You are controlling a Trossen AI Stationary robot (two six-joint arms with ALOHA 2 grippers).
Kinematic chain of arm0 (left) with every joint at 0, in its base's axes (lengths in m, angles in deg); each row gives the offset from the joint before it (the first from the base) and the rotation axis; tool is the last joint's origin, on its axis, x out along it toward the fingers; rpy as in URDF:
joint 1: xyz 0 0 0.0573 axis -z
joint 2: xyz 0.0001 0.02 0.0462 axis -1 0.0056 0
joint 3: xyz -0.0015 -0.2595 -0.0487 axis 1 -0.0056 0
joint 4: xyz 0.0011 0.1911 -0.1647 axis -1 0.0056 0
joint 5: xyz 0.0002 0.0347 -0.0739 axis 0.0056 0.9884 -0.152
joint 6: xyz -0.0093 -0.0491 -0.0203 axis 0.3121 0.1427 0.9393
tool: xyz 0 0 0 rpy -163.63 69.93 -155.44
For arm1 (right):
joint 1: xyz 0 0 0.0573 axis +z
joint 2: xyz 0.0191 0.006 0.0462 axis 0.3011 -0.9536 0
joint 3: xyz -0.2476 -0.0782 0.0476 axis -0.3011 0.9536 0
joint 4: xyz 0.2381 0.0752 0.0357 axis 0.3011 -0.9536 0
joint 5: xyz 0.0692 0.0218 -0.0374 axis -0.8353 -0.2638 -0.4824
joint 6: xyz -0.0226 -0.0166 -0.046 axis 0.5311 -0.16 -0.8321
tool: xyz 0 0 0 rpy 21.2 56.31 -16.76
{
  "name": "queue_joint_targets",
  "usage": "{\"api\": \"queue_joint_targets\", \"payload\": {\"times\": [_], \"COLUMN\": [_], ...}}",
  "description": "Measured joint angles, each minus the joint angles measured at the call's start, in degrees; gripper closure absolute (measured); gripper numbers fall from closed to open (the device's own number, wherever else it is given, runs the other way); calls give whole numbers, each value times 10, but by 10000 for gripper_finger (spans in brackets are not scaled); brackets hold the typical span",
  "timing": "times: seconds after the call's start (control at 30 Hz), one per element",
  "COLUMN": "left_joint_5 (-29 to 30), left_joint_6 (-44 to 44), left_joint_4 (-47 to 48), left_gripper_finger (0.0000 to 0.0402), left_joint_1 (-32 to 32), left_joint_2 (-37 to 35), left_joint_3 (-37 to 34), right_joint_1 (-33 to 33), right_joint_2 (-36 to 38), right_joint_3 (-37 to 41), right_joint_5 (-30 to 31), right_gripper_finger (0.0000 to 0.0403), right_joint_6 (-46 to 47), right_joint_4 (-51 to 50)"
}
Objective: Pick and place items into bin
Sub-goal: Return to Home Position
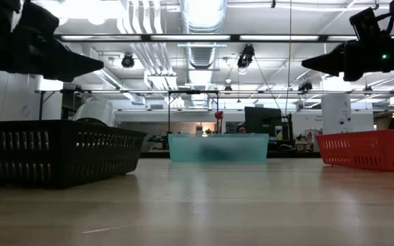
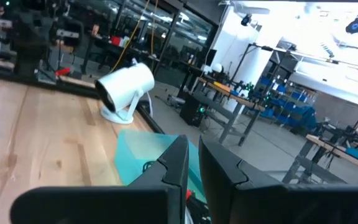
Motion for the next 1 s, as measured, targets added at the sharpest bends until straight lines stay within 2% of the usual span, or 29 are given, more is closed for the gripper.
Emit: {"api": "queue_joint_targets", "payload": {"times": [0.13,0.7,0.8,1.0], "left_joint_5": [-52,-34,-35,-31], "left_joint_6": [1,29,27,19], "left_joint_4": [10,204,206,209], "left_gripper_finger": [395,395,395,395], "left_joint_1": [0,-1,-1,-1], "left_joint_2": [-37,-228,-243,-231], "left_joint_3": [-16,-19,-19,-19], "right_joint_1": [0,0,0,0], "right_joint_2": [0,0,0,0], "right_joint_3": [0,0,0,0], "right_joint_5": [0,0,0,0], "right_gripper_finger": [375,375,375,375], "right_joint_6": [0,-9,-13,5], "right_joint_4": [10,14,14,11]}}
